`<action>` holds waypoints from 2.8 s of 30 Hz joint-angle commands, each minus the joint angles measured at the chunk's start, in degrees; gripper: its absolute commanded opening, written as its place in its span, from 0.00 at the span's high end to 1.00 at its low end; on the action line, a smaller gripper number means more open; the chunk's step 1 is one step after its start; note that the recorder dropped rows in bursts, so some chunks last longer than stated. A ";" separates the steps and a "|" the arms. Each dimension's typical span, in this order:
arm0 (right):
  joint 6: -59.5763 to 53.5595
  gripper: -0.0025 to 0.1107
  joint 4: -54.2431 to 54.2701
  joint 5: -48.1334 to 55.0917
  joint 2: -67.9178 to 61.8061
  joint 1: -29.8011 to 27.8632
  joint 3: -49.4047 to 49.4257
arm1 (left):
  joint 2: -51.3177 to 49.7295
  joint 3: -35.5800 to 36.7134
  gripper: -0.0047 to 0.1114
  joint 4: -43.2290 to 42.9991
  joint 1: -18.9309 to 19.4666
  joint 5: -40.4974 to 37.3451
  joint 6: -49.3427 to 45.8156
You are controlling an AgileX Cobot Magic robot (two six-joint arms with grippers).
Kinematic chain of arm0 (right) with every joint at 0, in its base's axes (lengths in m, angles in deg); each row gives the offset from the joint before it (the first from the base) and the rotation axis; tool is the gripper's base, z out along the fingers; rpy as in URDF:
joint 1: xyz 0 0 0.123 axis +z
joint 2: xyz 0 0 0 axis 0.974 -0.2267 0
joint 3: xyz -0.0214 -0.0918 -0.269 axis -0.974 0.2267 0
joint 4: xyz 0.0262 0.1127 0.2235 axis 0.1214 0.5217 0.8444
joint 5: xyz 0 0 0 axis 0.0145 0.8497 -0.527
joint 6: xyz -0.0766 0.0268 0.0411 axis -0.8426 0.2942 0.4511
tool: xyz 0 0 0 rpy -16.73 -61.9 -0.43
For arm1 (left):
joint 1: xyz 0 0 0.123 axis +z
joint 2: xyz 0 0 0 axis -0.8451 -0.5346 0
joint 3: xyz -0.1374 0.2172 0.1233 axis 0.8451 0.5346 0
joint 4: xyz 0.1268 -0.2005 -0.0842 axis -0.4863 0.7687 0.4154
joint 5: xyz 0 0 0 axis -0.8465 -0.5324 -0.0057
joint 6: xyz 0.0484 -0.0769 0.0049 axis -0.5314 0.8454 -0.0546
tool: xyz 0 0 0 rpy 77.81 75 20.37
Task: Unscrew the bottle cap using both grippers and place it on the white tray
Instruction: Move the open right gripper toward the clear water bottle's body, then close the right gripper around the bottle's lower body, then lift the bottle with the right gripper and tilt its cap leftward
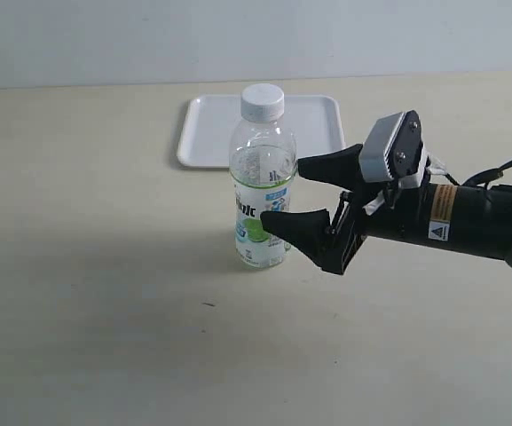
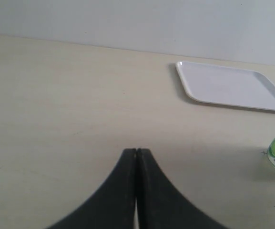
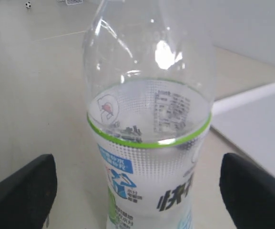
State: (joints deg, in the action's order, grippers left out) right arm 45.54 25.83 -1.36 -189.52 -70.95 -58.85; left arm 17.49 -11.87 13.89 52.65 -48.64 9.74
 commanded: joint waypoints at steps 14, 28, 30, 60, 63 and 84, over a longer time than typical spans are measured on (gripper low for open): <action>3.06 0.20 -6.74 -4.20 -15.89 1.79 -12.36 | 0.36 0.18 0.96 0.11 -0.38 0.14 -0.17; 3.19 0.60 -5.74 -4.20 -16.84 4.40 -15.50 | 0.36 0.18 0.96 0.11 -0.38 0.14 -0.17; 3.19 0.70 -7.04 -4.20 -16.84 4.40 -15.50 | 0.36 0.18 0.96 0.11 -0.38 0.14 -0.17; 45.64 0.98 -42.79 21.00 13.10 3.94 -14.72 | 0.36 0.18 0.96 0.11 -0.36 0.25 -0.17; 42.57 0.98 -42.33 24.19 13.10 3.94 -12.64 | 0.36 0.18 0.96 0.11 -0.36 0.25 -0.17; -7.49 0.98 -18.08 12.50 3.48 3.94 -2.80 | 0.36 0.18 0.96 10.48 -0.36 12.92 -1.39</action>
State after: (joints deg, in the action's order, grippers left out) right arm 39.02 8.40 14.43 -185.31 -66.89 -60.81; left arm 17.49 -11.87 21.99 52.65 -40.20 8.16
